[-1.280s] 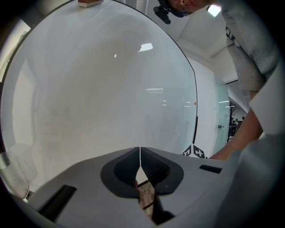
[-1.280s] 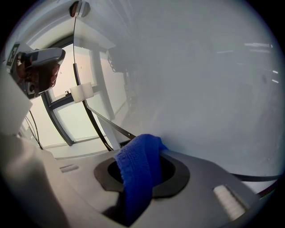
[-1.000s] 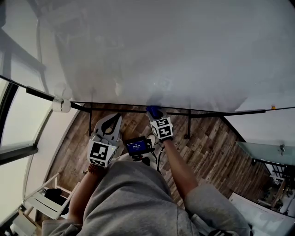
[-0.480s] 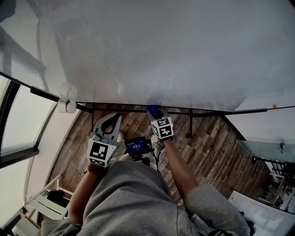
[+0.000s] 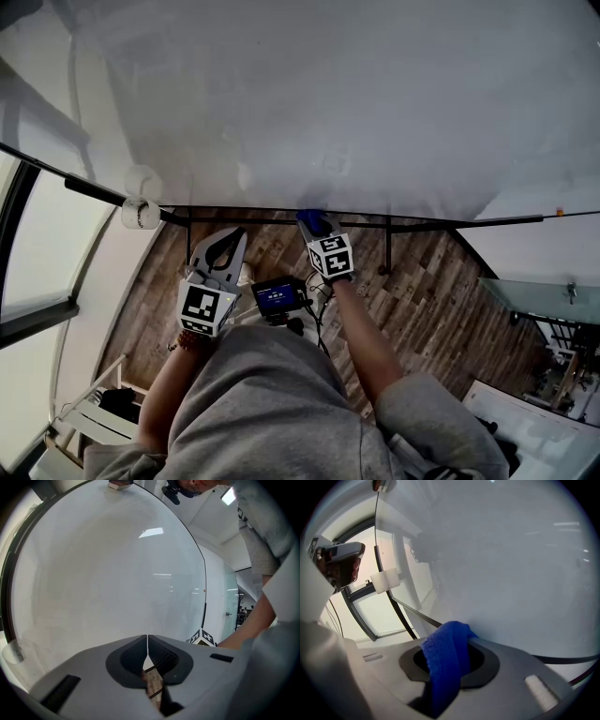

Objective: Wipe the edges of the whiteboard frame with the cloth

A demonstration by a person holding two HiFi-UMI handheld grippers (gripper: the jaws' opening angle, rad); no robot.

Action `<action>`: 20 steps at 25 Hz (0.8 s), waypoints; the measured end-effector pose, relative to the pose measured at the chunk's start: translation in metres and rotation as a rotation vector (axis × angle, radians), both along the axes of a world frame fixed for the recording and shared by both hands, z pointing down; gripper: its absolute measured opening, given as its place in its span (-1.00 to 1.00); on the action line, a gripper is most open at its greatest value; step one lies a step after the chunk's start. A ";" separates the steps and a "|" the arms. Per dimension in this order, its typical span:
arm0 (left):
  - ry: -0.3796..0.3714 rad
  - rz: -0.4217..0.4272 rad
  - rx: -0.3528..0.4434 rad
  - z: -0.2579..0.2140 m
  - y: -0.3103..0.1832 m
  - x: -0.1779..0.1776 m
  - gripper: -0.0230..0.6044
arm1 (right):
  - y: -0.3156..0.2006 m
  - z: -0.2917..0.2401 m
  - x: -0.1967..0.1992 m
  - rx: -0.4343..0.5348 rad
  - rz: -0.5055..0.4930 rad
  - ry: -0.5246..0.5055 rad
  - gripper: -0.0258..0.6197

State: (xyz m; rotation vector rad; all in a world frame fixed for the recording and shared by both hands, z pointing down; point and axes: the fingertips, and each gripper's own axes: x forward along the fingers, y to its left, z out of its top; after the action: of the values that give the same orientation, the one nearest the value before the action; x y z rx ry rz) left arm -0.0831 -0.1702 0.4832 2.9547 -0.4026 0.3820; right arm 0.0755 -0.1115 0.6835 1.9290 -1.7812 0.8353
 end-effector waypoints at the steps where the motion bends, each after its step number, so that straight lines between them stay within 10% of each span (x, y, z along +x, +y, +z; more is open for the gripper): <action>1: 0.002 -0.001 -0.002 0.000 -0.002 -0.002 -0.88 | -0.003 0.000 -0.004 0.003 -0.006 -0.003 -0.59; 20: -0.053 -0.034 -0.037 0.020 -0.019 -0.021 -0.88 | -0.032 -0.001 -0.042 0.020 -0.053 -0.038 -0.59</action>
State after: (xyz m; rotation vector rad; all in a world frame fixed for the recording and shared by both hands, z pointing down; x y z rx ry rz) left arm -0.1046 -0.1896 0.5032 2.9030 -0.4459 0.4590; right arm 0.0336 -0.1440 0.6824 1.8819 -1.8611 0.8438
